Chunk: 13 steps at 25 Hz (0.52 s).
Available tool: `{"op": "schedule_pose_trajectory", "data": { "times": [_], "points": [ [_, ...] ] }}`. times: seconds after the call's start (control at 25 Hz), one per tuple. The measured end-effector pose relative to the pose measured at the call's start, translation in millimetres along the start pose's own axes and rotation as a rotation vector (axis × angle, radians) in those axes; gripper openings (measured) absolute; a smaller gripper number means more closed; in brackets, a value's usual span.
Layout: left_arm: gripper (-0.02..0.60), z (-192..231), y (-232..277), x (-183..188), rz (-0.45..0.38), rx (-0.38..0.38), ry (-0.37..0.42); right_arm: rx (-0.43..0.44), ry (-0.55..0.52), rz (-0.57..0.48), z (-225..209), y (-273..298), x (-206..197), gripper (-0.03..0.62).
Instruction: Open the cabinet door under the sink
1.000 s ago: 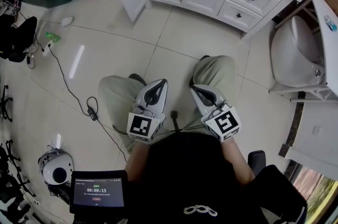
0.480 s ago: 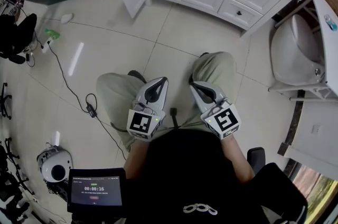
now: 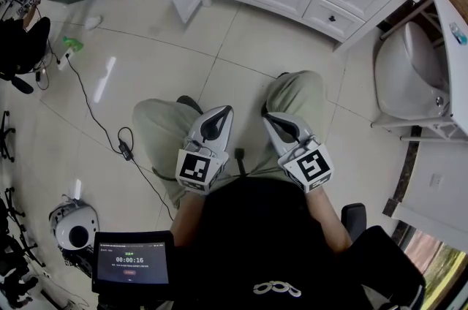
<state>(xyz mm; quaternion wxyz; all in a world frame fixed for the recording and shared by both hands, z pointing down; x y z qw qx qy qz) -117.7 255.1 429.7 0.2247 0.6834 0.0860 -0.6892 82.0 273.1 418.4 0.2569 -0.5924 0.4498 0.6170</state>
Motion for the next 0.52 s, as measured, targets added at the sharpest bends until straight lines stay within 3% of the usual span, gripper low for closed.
{"op": "schedule_pose_trajectory", "data": {
  "times": [0.52],
  "points": [
    [0.015,2.8,-2.8,5.1,-0.017,0.024,-0.004,0.009,0.005,-0.009,-0.6,3.7,-2.4,-0.009]
  ]
}}
Point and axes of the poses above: the fingertips, and each gripper's own axes: y forward along the fingers, z to its left, x out of its top, the point moved 10 cm from there along -y, backward along the fingers, and after that the axes turned 15 degrees about x, right-handed, at the moved point
